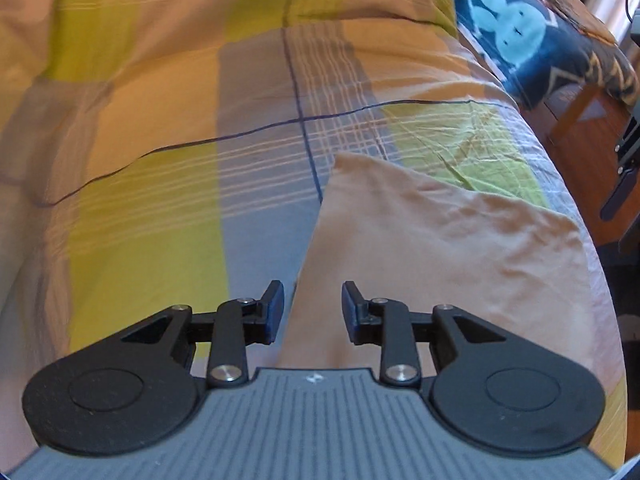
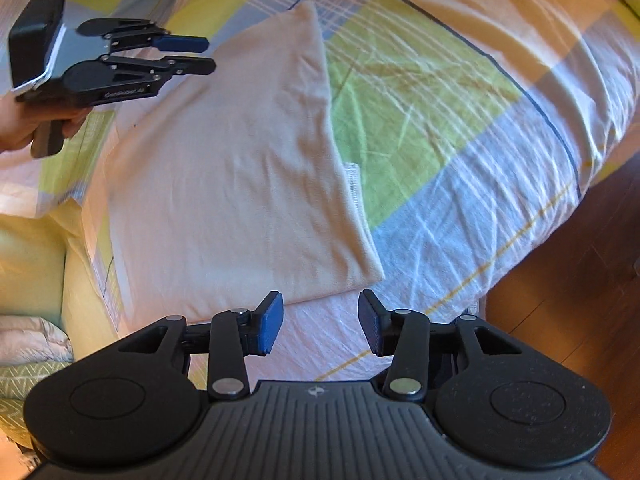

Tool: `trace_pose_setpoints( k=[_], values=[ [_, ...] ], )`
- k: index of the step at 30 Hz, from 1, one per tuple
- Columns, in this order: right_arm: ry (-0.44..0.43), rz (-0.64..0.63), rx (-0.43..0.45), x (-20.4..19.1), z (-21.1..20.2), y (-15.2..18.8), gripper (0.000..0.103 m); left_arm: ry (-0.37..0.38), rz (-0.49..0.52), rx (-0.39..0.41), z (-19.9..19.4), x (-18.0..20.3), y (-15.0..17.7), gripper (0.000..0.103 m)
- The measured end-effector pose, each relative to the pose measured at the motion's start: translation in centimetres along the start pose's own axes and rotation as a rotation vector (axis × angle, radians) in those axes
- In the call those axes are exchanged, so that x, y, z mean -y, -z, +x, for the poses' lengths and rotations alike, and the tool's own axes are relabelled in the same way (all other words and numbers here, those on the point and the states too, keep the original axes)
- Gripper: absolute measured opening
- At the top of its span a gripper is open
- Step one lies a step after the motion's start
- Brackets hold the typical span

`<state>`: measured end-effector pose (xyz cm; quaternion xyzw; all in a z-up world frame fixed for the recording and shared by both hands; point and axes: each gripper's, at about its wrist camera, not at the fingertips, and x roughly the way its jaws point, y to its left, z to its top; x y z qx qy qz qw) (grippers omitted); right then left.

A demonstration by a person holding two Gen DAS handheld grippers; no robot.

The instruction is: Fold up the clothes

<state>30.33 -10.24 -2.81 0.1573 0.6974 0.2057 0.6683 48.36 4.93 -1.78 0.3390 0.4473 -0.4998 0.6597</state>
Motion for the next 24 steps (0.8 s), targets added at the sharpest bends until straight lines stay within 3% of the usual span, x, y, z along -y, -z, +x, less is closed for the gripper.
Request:
trace_pose_setpoints(
  k=[10, 13, 15, 18, 24],
  values=[
    [-0.095, 0.102, -0.012, 1.4, 1.5, 0.1, 0.05, 0.229, 0.117, -0.169, 3.6, -2.4, -3.4, 0.027],
    [-0.124, 0.154, 0.006, 2.2, 2.1, 0.6, 0.05, 0.256, 0.16, -0.199, 3.9, -2.2, -3.9, 0.02],
    [-0.14, 0.186, 0.022, 2.3, 2.5, 1.3, 0.052, 0.277, 0.187, -0.21, 4.0, -1.8, -4.1, 0.004],
    [-0.161, 0.234, 0.047, 2.3, 3.0, 2.7, 0.06, 0.268, 0.233, -0.208, 3.9, -1.1, -4.0, 0.003],
    [-0.202, 0.346, 0.121, 2.6, 5.2, 4.3, 0.06, 0.265, 0.152, -0.183, 3.7, -1.7, -3.5, 0.003]
  ],
)
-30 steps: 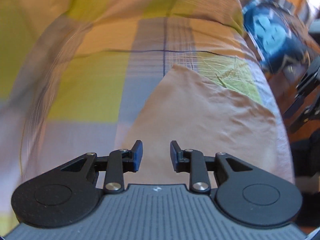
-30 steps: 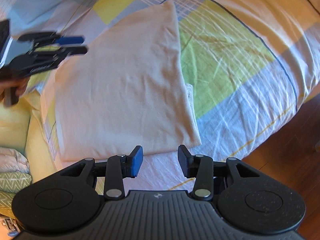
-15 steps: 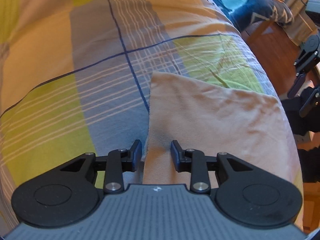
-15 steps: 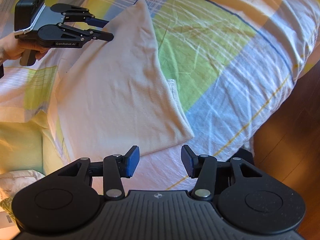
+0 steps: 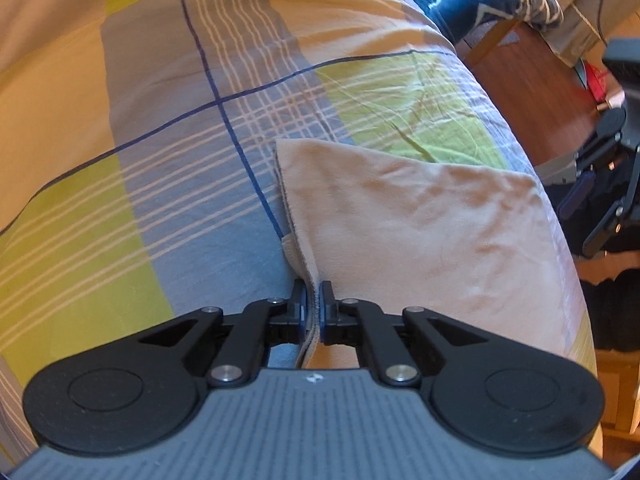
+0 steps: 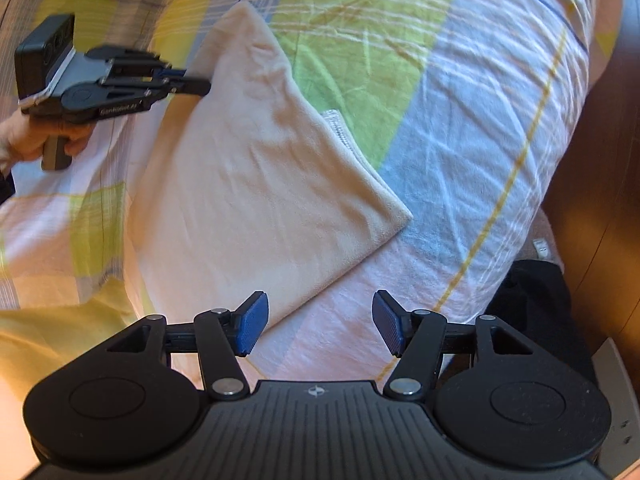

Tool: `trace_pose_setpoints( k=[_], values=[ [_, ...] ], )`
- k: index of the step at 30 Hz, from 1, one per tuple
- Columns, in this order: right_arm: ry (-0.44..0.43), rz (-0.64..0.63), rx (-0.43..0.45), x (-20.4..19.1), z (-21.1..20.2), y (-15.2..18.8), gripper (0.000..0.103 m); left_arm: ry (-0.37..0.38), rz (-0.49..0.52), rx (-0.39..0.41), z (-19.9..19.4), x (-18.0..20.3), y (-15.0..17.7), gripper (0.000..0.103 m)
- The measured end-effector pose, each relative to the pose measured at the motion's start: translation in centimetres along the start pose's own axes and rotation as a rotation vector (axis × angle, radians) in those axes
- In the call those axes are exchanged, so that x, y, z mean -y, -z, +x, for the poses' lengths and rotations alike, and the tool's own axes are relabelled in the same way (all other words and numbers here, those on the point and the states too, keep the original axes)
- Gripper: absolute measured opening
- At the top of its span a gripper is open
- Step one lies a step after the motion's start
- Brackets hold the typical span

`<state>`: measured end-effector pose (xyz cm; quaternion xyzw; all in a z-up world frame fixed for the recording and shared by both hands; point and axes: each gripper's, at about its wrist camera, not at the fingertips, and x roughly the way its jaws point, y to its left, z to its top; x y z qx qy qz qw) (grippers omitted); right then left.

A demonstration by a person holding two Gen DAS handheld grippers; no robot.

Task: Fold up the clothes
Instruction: 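Grasp the end of the folded undershirt with both grippers and lift it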

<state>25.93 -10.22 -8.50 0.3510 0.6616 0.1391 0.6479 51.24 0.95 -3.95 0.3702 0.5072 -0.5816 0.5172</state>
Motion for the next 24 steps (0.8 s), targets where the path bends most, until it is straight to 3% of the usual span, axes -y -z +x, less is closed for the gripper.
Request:
trace_pose_setpoints(
  k=[6, 11, 15, 17, 19, 22, 24],
  values=[
    [-0.067, 0.15, 0.13, 1.5, 1.5, 0.7, 0.066, -0.021, -0.048, 0.041, -0.3, 0.2, 0.7, 0.003],
    [-0.171, 0.238, 0.256, 3.6, 0.9, 0.4, 0.061, -0.01, -0.104, 0.09, -0.5, -0.3, 1.6, 0.003],
    [-0.228, 0.21, 0.302, 4.4, 1.2, 0.8, 0.06, -0.004, -0.127, 0.13, -0.5, -0.5, 2.3, 0.004],
    [-0.253, 0.251, 0.324, 4.8, 1.3, 0.9, 0.054, -0.005, -0.133, 0.148, -0.5, -0.4, 2.5, 0.004],
    [-0.269, 0.27, 0.352, 4.8, 1.2, 0.9, 0.037, -0.003, -0.143, 0.164, -0.5, -0.4, 2.8, 0.004],
    [-0.285, 0.266, 0.372, 4.6, 1.5, 0.5, 0.027, -0.007, -0.169, 0.181, -0.6, -0.4, 3.1, 0.003],
    [-0.267, 0.267, 0.37, 4.8, 1.9, 0.1, 0.011, -0.01, -0.187, 0.192, -0.6, -0.3, 3.3, 0.003]
  ],
)
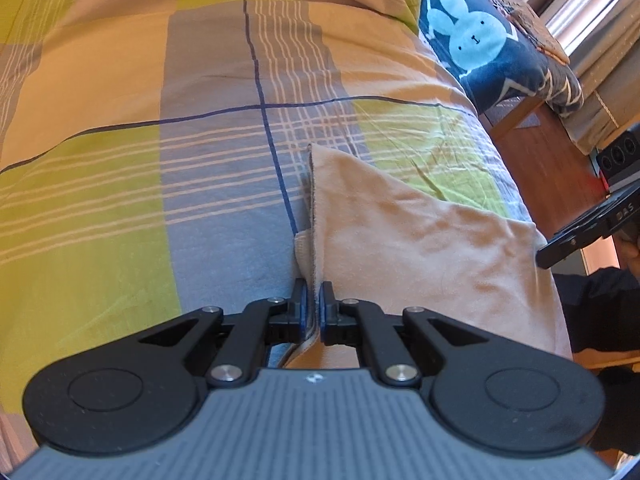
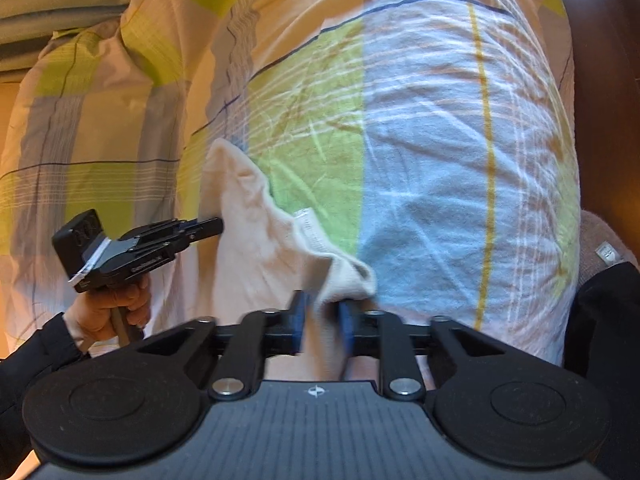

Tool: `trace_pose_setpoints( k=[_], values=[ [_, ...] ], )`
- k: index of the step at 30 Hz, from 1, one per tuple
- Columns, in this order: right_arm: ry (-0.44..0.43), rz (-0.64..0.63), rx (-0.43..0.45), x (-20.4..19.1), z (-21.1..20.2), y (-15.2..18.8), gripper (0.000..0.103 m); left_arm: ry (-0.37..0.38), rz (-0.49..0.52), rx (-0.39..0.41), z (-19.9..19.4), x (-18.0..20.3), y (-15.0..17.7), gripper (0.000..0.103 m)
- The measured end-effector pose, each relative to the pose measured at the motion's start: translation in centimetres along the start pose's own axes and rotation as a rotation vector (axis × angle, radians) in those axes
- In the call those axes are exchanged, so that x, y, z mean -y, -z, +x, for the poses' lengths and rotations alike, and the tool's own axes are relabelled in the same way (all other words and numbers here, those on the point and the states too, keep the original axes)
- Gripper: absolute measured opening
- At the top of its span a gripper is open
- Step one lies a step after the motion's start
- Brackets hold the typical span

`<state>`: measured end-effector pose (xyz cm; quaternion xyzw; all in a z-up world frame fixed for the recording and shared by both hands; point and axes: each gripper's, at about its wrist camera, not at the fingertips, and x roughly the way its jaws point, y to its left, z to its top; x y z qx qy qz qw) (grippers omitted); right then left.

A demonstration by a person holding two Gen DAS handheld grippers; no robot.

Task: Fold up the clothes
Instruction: 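Grasp the end of the folded undershirt with both grippers and lift it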

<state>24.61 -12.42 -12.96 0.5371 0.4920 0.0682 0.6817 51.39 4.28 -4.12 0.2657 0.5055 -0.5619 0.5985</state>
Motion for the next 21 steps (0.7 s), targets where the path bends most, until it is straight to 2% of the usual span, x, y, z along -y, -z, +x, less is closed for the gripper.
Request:
trace_pose_setpoints(
  k=[2, 7, 15, 18, 21],
  values=[
    [0.004, -0.001, -0.004, -0.3, -0.2, -0.4, 0.006, -0.013, -0.008, 0.016, -0.3, 0.3, 0.1, 0.003],
    [-0.032, -0.185, -0.004, -5.7, -2.7, -2.4, 0.003, -0.067, -0.028, 0.131, -4.3, 1.2, 0.3, 0.002],
    [-0.076, -0.647, 0.094, -18.4, -9.3, -7.0, 0.003, -0.182, -0.195, 0.501, -17.6, 3.3, 1.4, 0.002],
    [-0.08, -0.791, 0.125, -22.6, -12.3, -6.5, 0.004, -0.213, -0.219, 0.618, -21.5, 6.3, 2.4, 0.002],
    [-0.075, -0.924, 0.119, -25.6, -14.9, -4.3, 0.004, -0.242, -0.259, 0.701, -24.3, 9.5, 4.2, 0.002]
  ],
)
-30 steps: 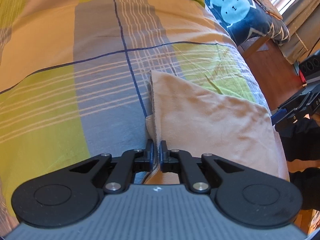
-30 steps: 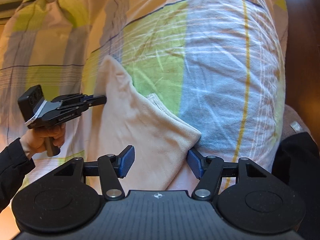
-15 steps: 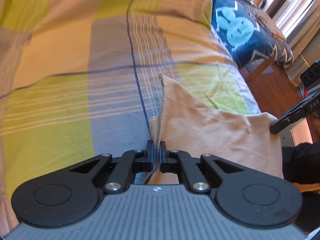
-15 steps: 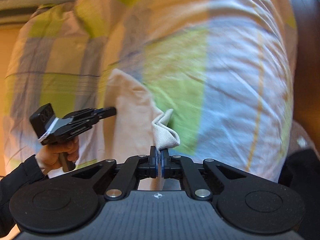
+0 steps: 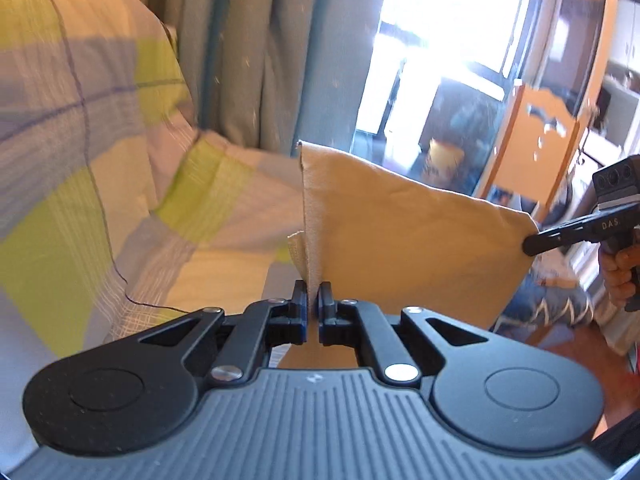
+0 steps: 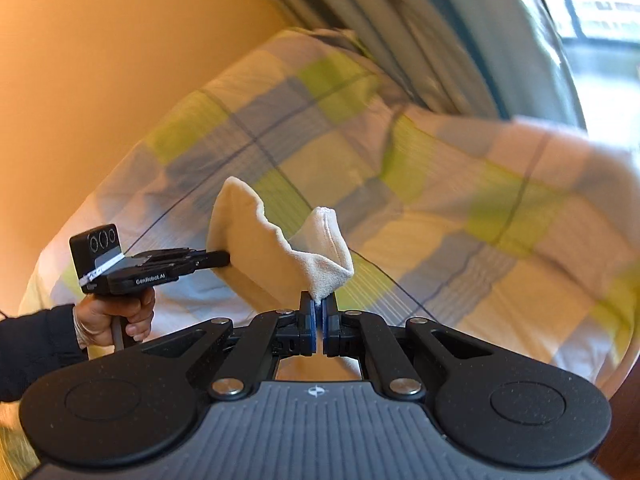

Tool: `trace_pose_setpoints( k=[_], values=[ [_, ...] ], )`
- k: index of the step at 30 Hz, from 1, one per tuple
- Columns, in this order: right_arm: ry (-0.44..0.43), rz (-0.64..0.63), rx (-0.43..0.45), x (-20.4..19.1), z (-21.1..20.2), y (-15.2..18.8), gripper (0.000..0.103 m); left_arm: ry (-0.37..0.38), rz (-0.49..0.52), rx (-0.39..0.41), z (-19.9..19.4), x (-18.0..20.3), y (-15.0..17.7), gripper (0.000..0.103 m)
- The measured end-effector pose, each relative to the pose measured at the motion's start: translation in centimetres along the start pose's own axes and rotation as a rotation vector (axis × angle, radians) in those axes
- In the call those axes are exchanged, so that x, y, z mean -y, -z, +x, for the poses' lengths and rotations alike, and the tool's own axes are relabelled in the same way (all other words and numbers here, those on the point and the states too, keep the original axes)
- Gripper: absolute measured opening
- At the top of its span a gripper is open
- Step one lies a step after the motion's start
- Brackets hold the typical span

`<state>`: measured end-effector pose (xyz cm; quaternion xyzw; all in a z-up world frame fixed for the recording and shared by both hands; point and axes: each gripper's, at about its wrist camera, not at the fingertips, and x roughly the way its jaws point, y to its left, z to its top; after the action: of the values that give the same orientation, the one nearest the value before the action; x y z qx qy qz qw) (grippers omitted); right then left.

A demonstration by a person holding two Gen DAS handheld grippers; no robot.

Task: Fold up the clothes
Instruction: 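Grasp the end of the folded undershirt with both grippers and lift it, then fold the lifted end over the strip with both grippers and lower it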

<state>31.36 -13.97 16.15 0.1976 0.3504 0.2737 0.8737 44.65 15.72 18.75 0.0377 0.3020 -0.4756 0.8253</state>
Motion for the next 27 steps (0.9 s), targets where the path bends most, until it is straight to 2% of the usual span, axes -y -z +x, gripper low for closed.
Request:
trace_pose_setpoints(
  k=[3, 5, 7, 10, 15, 19, 21, 27],
  values=[
    [-0.018, -0.124, -0.038, -3.9, -2.0, 0.1, 0.004, -0.037, -0.061, 0.046, -3.9, 1.9, 1.3, 0.002],
    [-0.05, -0.176, -0.093, -6.2, -2.6, 1.4, 0.004, -0.066, -0.103, 0.043, -6.5, 3.0, 2.8, 0.002],
    [-0.087, -0.195, -0.182, -7.8, -2.8, 3.4, 0.004, -0.091, -0.181, 0.015, -8.6, 3.7, 5.2, 0.002],
    [-0.125, -0.187, -0.327, -7.8, -0.7, 8.0, 0.003, -0.14, -0.245, -0.09, -9.7, 4.2, 10.1, 0.002],
    [-0.11, -0.104, -0.502, -3.6, 5.1, 14.1, 0.003, -0.208, -0.276, -0.284, -7.1, 4.1, 17.7, 0.002],
    [-0.052, -0.057, -0.52, 0.1, 8.1, 14.1, 0.003, -0.226, -0.295, -0.302, -4.8, 3.1, 19.5, 0.002],
    [-0.026, -0.043, -0.515, 1.6, 9.3, 13.5, 0.003, -0.232, -0.289, -0.286, -3.5, 2.4, 19.3, 0.002],
    [0.044, 0.019, -0.518, 6.2, 13.2, 13.4, 0.004, -0.256, -0.248, -0.341, 1.9, 0.1, 19.4, 0.002]
  ],
)
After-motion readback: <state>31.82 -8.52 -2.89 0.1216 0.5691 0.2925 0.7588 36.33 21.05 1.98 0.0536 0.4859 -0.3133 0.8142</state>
